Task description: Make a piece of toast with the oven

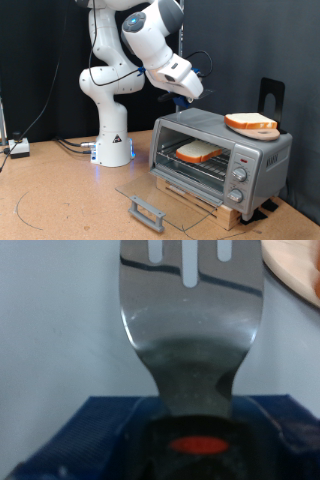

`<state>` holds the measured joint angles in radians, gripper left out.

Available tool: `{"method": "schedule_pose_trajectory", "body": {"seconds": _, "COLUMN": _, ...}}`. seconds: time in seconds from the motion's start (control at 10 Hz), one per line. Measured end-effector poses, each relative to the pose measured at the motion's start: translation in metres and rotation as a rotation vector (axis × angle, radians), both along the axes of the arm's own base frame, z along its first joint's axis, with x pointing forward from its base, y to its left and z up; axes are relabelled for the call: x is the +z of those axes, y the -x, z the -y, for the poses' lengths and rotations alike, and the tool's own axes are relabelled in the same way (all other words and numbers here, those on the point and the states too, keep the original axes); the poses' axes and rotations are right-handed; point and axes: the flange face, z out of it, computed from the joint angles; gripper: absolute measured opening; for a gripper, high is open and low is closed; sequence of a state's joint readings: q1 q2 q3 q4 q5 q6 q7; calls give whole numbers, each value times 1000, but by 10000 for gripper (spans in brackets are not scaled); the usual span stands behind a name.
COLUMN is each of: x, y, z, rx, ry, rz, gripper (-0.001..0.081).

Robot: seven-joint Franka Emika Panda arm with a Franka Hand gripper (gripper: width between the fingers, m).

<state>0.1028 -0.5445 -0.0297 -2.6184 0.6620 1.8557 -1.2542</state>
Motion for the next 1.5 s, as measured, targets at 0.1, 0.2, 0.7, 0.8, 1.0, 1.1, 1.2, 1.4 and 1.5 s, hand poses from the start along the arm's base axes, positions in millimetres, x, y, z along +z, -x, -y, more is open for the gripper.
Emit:
{"method": "schedule_pose_trajectory", "body": {"seconds": 0.1, "x": 0, "y": 6, "z": -14, "rx": 11, "ry": 13, "rz": 2, "gripper": 405}}
{"method": "schedule_pose_trajectory", "body": {"seconds": 0.2, "x": -1, "y": 14, "z": -28, "rx": 12, "ry": 26, "rz": 5, "gripper": 405}}
{"method": "schedule_pose_trajectory", "body": {"seconds": 0.7, "x": -26, "y": 28, "z": -54, "rx": -73, "ry": 114, "rz": 37, "gripper": 405}}
{"method": "schedule_pose_trajectory", "body": {"seconds": 0.8, "x": -34, "y": 28, "z": -55, "rx": -84, "ry": 125, "rz": 36, "gripper": 405}}
{"method": "schedule_pose_trajectory", "body": {"seconds": 1.0, "x": -47, "y": 27, "z": -57, "rx": -92, "ry": 115, "rz": 16, "gripper": 405}}
{"method": "schedule_pose_trajectory", "body": {"seconds": 1.1, "x": -50, "y": 27, "z": -60, "rx": -81, "ry": 98, "rz": 21, "gripper": 405}}
{"method": "schedule_pose_trajectory", "body": {"seconds": 1.2, "x": -51, "y": 27, "z": -63, "rx": -66, "ry": 79, "rz": 30, "gripper": 405}}
{"method": "schedule_pose_trajectory", "body": {"seconds": 1.4, "x": -49, "y": 29, "z": -69, "rx": -27, "ry": 46, "rz": 57, "gripper": 405}}
{"method": "schedule_pose_trajectory", "body": {"seconds": 1.5, "x": -48, "y": 29, "z": -71, "rx": -14, "ry": 41, "rz": 67, "gripper": 405}}
